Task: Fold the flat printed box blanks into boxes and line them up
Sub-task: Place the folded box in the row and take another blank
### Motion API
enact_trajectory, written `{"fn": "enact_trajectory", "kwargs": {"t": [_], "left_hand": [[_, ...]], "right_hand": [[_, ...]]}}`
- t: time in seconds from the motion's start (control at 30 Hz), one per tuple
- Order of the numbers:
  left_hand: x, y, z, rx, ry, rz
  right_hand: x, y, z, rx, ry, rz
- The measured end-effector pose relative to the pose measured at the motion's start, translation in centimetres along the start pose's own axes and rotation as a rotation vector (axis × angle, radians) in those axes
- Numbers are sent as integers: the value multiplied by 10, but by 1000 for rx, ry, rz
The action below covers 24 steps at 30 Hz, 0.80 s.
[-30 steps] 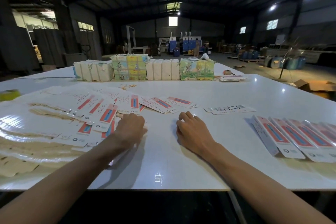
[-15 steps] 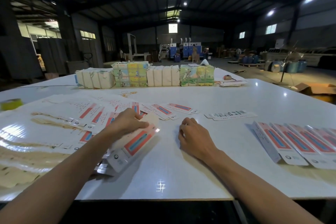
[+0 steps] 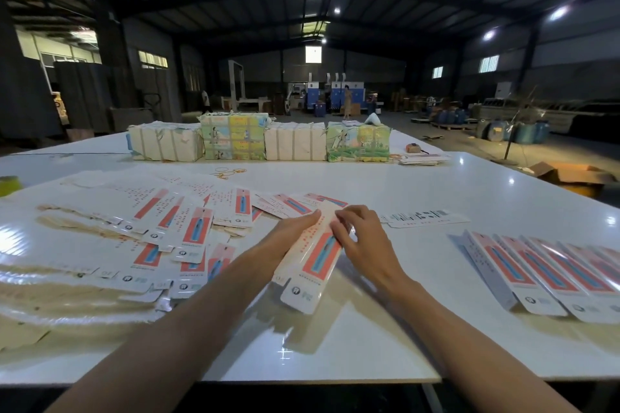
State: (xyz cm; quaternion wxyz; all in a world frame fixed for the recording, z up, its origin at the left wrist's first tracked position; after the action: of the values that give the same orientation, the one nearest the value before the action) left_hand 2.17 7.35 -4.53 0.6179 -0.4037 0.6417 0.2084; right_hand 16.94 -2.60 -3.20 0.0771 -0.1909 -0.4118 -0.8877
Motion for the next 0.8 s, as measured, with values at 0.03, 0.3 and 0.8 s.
{"fn": "enact_trajectory", "kwargs": {"t": [0.03,0.3,0.8], "left_hand": [[7,2,2,7,-9,9],[20,1,-9,133,36,-129],[34,-18,-7,381,168,-320]], "right_hand": [[0,0,1,5,12,7],[3,-8,14,268,-228,355],[-16,-13,37,413,-213,303]]}}
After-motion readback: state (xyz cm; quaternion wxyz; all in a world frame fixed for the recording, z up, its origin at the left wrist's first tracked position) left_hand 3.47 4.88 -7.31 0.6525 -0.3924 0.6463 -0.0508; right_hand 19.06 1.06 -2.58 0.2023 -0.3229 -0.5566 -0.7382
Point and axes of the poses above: each hand's wrist, its own z-axis towards the middle knuckle, its own y-axis out of the back of the hand, x = y × z, the point moved 5 cm from there along z, towards the middle knuckle, and after that the axes turned 15 degrees about -z, right-handed, at the moved point
